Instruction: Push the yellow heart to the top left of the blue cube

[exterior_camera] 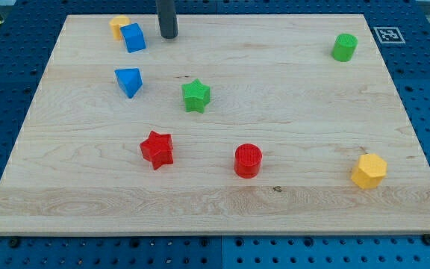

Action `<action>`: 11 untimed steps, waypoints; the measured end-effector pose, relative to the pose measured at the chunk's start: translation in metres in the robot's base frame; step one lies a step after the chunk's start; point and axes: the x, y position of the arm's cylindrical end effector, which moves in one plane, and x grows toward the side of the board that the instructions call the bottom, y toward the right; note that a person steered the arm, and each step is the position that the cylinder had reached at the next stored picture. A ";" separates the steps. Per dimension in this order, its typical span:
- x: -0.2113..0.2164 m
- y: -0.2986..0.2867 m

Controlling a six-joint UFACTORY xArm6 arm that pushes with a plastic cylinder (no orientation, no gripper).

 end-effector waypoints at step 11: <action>0.012 -0.124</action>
